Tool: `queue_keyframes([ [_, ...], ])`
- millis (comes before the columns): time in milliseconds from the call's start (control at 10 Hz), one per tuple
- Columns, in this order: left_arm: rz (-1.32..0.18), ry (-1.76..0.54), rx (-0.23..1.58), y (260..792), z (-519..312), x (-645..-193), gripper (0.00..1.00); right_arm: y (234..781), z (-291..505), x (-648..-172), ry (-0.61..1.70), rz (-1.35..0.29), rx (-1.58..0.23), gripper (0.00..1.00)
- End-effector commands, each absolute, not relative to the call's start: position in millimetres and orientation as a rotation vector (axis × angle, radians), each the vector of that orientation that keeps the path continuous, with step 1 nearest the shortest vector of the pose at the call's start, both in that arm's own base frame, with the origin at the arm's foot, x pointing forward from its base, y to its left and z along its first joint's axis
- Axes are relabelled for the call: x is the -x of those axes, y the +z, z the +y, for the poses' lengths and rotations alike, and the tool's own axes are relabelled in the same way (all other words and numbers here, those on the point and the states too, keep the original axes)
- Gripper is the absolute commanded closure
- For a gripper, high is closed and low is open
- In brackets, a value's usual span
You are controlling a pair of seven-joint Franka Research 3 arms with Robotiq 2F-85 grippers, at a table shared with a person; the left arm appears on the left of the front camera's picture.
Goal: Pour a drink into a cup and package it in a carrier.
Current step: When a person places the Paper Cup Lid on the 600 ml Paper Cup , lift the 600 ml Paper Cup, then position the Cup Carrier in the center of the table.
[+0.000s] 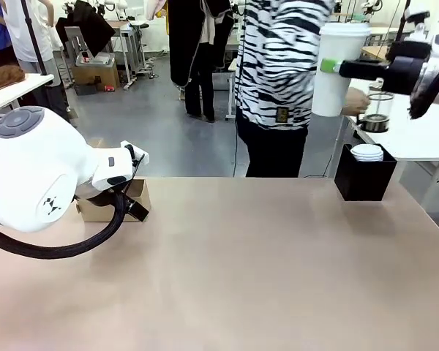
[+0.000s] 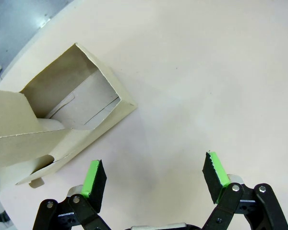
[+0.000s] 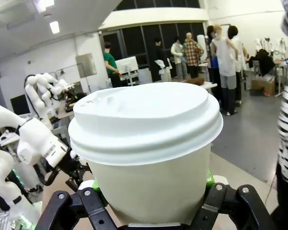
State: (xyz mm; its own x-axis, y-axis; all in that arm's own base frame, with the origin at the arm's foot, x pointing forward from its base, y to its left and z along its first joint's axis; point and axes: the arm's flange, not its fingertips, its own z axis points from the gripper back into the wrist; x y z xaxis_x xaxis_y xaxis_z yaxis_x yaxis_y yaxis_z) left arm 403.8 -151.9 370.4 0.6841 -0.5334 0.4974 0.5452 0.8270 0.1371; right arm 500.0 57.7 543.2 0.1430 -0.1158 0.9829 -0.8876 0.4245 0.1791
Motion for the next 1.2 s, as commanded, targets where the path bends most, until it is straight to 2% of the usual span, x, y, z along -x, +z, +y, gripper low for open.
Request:
queue_keyframes([
  [0, -0.550, -0.604, 0.024, 371, -152, -403, 0.00, 558, 64, -502, 0.736, -1.300, -1.012, 0.20],
  [1100, -0.550, -0.604, 0.024, 371, -152, -403, 0.00, 551, 63, -500, 0.734, -1.324, -1.007, 0.20],
])
